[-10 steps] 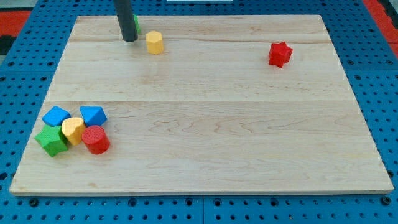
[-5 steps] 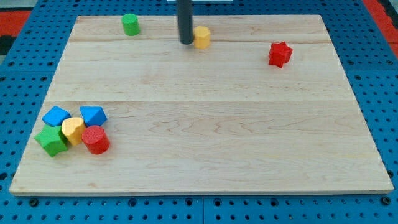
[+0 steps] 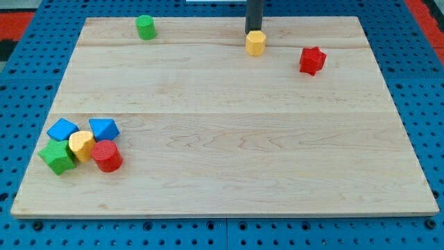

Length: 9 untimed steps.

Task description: Move the yellow hexagon above the red star

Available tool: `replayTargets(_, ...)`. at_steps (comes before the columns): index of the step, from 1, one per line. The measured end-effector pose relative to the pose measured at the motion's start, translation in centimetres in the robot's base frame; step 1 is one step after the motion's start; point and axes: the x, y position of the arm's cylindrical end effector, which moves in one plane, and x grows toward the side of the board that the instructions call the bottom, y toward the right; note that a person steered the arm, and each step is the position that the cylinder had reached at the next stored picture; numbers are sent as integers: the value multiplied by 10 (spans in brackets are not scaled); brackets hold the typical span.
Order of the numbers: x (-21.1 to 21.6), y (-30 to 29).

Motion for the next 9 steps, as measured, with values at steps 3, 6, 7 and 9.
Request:
replayTargets(3,16,-29)
replayTargets(6,29,23)
replayTargets(7,40,12)
replayTargets(9,58,28)
